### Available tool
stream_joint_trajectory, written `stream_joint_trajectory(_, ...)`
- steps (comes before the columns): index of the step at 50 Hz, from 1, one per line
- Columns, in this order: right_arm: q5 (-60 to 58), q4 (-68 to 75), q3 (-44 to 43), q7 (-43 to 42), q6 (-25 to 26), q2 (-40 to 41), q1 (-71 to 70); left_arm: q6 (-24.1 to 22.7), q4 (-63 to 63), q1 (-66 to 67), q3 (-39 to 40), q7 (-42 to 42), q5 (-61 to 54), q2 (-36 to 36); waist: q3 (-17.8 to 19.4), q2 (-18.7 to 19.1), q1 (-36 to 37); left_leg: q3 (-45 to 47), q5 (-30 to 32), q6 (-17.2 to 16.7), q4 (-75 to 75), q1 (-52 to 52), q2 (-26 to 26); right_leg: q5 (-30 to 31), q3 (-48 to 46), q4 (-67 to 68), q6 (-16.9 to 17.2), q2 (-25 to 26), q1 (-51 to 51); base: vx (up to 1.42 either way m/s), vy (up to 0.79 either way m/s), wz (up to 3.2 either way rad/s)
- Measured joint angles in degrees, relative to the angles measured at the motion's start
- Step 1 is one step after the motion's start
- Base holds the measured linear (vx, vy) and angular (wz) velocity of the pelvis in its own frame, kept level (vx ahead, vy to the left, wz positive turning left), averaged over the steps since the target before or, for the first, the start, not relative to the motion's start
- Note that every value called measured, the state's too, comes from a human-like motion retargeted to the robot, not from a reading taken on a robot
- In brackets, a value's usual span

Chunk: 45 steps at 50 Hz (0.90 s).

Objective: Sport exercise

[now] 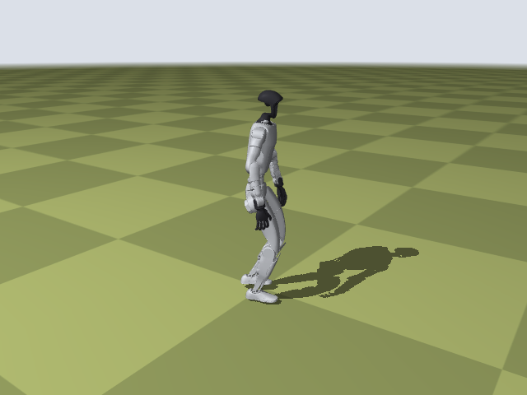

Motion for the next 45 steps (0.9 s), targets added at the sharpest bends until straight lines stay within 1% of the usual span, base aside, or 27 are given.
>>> stream_joint_trajectory(3, -0.1, -2.4, 0.3, -0.4, -0.8, -0.2, 0.0, 1.1, 2.2, -0.4, 0.8, 0.5, 1.2, 1.4, -0.2, -1.6, -1.2, 3.1, -5.8, 3.2, 1.1, 0.9, 2.1, -5.0, -2.3, 8.7, -0.2, -3.1, -2.1, 0.02, -0.26, -0.4)
stream_joint_trajectory(5, 0.2, -3.6, 0.0, -0.8, -1.2, -0.4, 0.4, 1.9, 3.7, -1.0, 1.4, 0.6, 1.6, 2.5, 0.1, -2.7, -2.0, 4.7, -8.7, 4.3, 2.7, 0.9, 3.6, -8.1, -3.7, 14.4, -0.7, -5.6, -3.7, 0.01, -0.25, -0.28)
stream_joint_trajectory(8, 0.6, -4.8, -1.0, -0.7, -1.5, -1.1, 1.7, 2.1, 4.3, -1.5, 2.6, 0.5, 1.1, 3.3, 0.2, -3.6, -2.8, 5.6, -8.3, 4.0, 2.0, 1.4, 5.2, -8.2, -4.7, 17.7, -1.4, -9.2, -4.7, 0.02, -0.22, -0.17)
stream_joint_trajectory(12, 1.7, -5.2, -3.4, 0.6, -1.4, -2.9, 4.2, 1.5, 3.0, -1.7, 2.6, -0.6, 0.0, 3.3, 0.0, -3.1, -3.5, 5.7, -5.5, 2.3, -0.7, 2.3, 7.6, -5.0, -4.4, 15.2, -1.4, -13.3, -4.1, 0.03, -0.2, -0.01)
stream_joint_trajectory(15, 2.2, -4.6, -4.9, 1.6, -1.1, -4.6, 5.4, 0.9, 1.5, -1.8, 1.8, -1.8, -0.7, 3.4, -0.2, -2.1, -3.7, 5.0, -5.3, 1.3, -0.9, 2.3, 9.5, -2.8, -3.3, 11.3, -1.0, -15.5, -3.1, 0.04, -0.22, 0.08)
stream_joint_trajectory(19, 2.6, -3.5, -6.2, 3.1, -0.6, -6.4, 6.3, 0.1, -0.9, -1.6, 0.7, -3.2, -0.8, 4.6, -0.5, -1.8, -3.1, 3.8, -5.9, 0.4, -1.3, 2.6, 11.4, 0.1, -1.9, 5.6, 0.9, -17.0, -1.2, 0.05, -0.28, 0.11)
stream_joint_trajectory(22, 3.0, -3.6, -6.5, 4.2, -0.1, -7.3, 6.7, -0.2, -3.3, -0.8, 0.2, -3.9, -1.0, 6.2, -0.9, -2.5, -2.1, 3.0, -4.9, 0.0, -4.1, 4.2, 11.8, 2.5, -1.8, 2.7, 2.5, -17.0, 0.5, 0.06, -0.35, 0.09)
stream_joint_trajectory(24, 3.9, -4.3, -6.6, 4.4, 0.2, -7.5, 7.0, -0.1, -4.6, 0.3, 0.4, -4.3, -1.9, 7.0, -1.2, -3.1, -1.7, 2.5, -2.2, 0.0, -7.8, 5.5, 11.4, 5.0, -2.0, 0.3, 3.3, -16.3, 1.6, 0.06, -0.39, 0.1)
stream_joint_trajectory(26, 5.3, -5.3, -6.9, 4.2, 0.6, -7.5, 7.4, 0.2, -5.4, 1.6, 0.7, -4.5, -3.2, 7.3, -1.6, -3.7, -1.4, 1.8, 1.6, 0.1, -12.3, 6.4, 10.5, 9.1, -1.3, -2.7, 4.5, -15.2, 2.4, 0.05, -0.41, 0.11)
stream_joint_trajectory(28, 7.0, -6.1, -7.1, 4.0, 0.8, -7.2, 7.6, 0.4, -5.4, 2.6, 1.0, -4.9, -4.4, 7.0, -2.1, -4.1, -1.4, 1.0, 5.3, 0.2, -15.6, 6.2, 9.0, 14.6, 0.6, -5.0, 6.2, -13.8, 2.4, 0.04, -0.42, 0.09)
stream_joint_trajectory(30, 8.3, -6.5, -7.3, 3.8, 0.8, -6.9, 7.7, 0.7, -4.9, 3.1, 0.9, -5.9, -5.1, 6.5, -2.2, -4.1, -1.1, 0.4, 7.4, 0.0, -15.8, 4.9, 7.2, 18.5, 2.0, -5.5, 6.9, -13.0, 1.7, 0.01, -0.41, -0.07)
stream_joint_trajectory(31, 8.5, -6.5, -7.2, 3.6, 0.7, -6.7, 7.8, 0.7, -4.6, 3.5, 0.7, -6.0, -5.1, 6.1, -2.2, -4.0, -0.9, 0.4, 7.2, 0.2, -14.3, 4.1, 6.4, 18.7, 2.0, -4.7, 6.7, -13.0, 1.2, 0.0, -0.41, -0.21)
stream_joint_trajectory(33, 8.9, -6.5, -7.0, 3.0, 0.4, -6.6, 7.7, 0.6, -4.3, 3.9, 0.4, -5.9, -5.0, 5.5, -2.0, -3.9, -0.4, 1.0, 5.3, 0.8, -10.1, 2.4, 5.1, 17.3, 2.1, -2.3, 6.6, -13.1, 0.4, -0.01, -0.39, -0.34)
stream_joint_trajectory(35, 9.0, -6.4, -6.6, 2.4, 0.1, -6.8, 7.5, 0.5, -3.8, 4.1, 0.3, -5.2, -4.7, 5.1, -1.7, -4.0, 0.4, 2.0, 0.3, 1.9, -3.5, 0.5, 4.7, 11.2, 1.8, 2.8, 6.1, -13.6, -0.9, -0.02, -0.37, -0.48)
stream_joint_trajectory(38, 7.3, -5.3, -5.4, 1.6, -0.2, -7.8, 6.7, 0.5, -3.0, 3.7, 0.5, -3.3, -3.3, 4.7, -0.1, -4.2, 1.2, 3.8, -13.0, 5.1, 9.6, -2.8, 6.4, -6.0, 0.8, 16.6, 4.2, -15.2, -4.7, -0.05, -0.33, -0.37)
stream_joint_trajectory(39, 6.8, -4.5, -5.4, 1.2, -0.2, -8.0, 6.4, 0.7, -2.7, 3.3, 0.7, -2.6, -2.9, 4.3, 0.3, -4.8, 0.9, 4.3, -14.9, 6.5, 11.6, -4.0, 6.2, -10.4, 0.4, 20.6, 3.5, -16.8, -6.5, -0.12, -0.32, 0.17)
stream_joint_trajectory(40, 6.3, -3.6, -5.5, 0.8, -0.2, -8.0, 6.2, 0.9, -2.4, 2.7, 0.9, -2.0, -2.7, 3.7, 0.5, -5.7, 0.4, 4.7, -15.3, 8.0, 12.3, -5.3, 5.5, -14.0, 0.0, 24.2, 3.0, -18.8, -8.4, -0.13, -0.3, 0.44)
stream_joint_trajectory(42, 7.4, -2.5, -6.8, 0.1, 0.1, -7.2, 7.0, 1.1, -2.5, 2.4, 2.0, -1.0, -4.3, 2.0, 0.2, -6.5, 0.0, 5.4, -15.3, 9.4, 10.6, -5.0, 4.4, -14.5, -0.6, 25.3, 3.0, -20.5, -9.1, -0.05, -0.22, 0.19)
stream_joint_trajectory(43, 8.5, -2.4, -7.7, -0.1, 0.3, -6.6, 7.8, 1.1, -2.8, 2.5, 2.5, -0.5, -5.5, 1.1, 0.5, -5.7, 0.8, 5.8, -15.2, 8.8, 9.0, -2.7, 5.2, -12.1, -1.3, 22.8, 3.3, -19.2, -6.9, 0.03, -0.16, -0.27)
stream_joint_trajectory(44, 9.8, -2.6, -8.9, -0.2, 0.6, -6.0, 9.0, 1.2, -3.1, 2.9, 3.0, -0.2, -7.1, 0.2, 0.3, -4.9, 1.3, 5.7, -11.5, 7.6, 4.7, -0.4, 5.4, -7.5, -1.7, 18.2, 3.8, -17.7, -4.5, 0.04, -0.15, -0.34)
stream_joint_trajectory(45, 11.2, -2.9, -10.2, -0.4, 0.9, -5.3, 10.2, 1.3, -3.3, 3.5, 3.5, 0.0, -8.8, -0.6, 0.0, -4.2, 1.7, 5.6, -6.0, 6.2, -1.1, 2.0, 5.3, -1.8, -2.2, 12.7, 4.5, -16.1, -1.8, 0.0, -0.16, -0.1)
